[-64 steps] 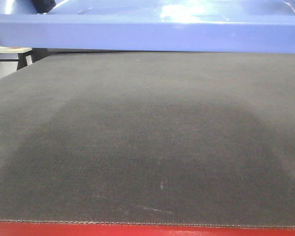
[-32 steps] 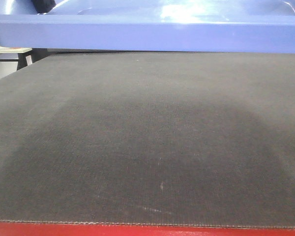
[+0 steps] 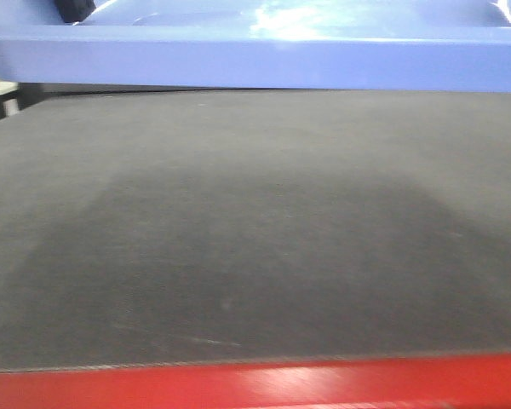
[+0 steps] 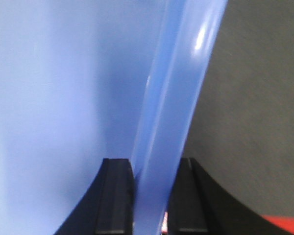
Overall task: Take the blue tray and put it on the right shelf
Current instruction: 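Hold the tray raised with both grippers while backing away, then carry the tray with both grippers while driving to the shelf rack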
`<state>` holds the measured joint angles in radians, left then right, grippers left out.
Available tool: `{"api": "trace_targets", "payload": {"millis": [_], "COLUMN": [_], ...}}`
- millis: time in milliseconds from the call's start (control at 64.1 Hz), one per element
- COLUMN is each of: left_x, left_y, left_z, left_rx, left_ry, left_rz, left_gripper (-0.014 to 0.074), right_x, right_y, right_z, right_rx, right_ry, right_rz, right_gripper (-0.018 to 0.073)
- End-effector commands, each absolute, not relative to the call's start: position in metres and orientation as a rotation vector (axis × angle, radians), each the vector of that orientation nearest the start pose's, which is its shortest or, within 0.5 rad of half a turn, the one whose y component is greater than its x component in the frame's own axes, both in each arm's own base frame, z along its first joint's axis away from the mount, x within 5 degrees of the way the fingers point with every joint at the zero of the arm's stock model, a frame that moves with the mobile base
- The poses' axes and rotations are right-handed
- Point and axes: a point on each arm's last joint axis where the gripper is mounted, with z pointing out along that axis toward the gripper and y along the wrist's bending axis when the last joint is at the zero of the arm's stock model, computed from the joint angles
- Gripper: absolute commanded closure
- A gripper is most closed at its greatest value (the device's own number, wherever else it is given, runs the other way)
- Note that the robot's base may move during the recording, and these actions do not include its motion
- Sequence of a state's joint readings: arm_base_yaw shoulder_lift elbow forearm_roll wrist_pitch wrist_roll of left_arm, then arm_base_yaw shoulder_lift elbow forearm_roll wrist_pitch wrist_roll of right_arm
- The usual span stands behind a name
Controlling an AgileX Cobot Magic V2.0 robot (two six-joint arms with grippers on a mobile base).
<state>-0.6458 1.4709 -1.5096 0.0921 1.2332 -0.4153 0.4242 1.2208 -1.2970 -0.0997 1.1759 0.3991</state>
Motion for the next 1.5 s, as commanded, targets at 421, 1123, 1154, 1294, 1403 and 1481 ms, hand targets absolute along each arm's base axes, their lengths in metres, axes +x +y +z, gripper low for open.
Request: {"api": "trace_targets", "payload": {"millis": [421, 1123, 1154, 1294, 1403, 1481], "left_x": [0.2280, 0.2280, 0.2280, 0.2280, 0.2280, 0.2280], "left_y": [-0.1625, -0.1625, -0.1625, -0.1625, -0.1625, -0.1625], "left_z": [0.3920, 0.3920, 0.3920, 0.3920, 0.3920, 0.3920], "left_rx": [0.370, 0.370, 0.370, 0.370, 0.370, 0.370], "left_ry": [2.691, 2.691, 2.691, 2.691, 2.691, 2.691], "left_rz": [-0.133, -0.133, -0.133, -0.133, -0.133, -0.133], "left_gripper": [0.0645, 0.0645, 0.0645, 0.0645, 0.0645, 0.0645], "right_x": [0.2113, 0.2113, 0.2113, 0.2113, 0.2113, 0.2113], "right_y": [0.0873, 0.0873, 0.0873, 0.0873, 0.0873, 0.0873], "right_z": [0.4066, 0.4066, 0.4066, 0.4066, 0.4066, 0.4066], "right_rx": [-0.095, -0.095, -0.095, -0.095, -0.095, -0.095], "right_ry": [2.458, 2.458, 2.458, 2.458, 2.458, 2.458], "right_rz": [0.216, 0.216, 0.216, 0.216, 0.216, 0.216], "right_gripper": [0.0503, 0.0503, 0.0503, 0.0503, 0.0503, 0.0503]}}
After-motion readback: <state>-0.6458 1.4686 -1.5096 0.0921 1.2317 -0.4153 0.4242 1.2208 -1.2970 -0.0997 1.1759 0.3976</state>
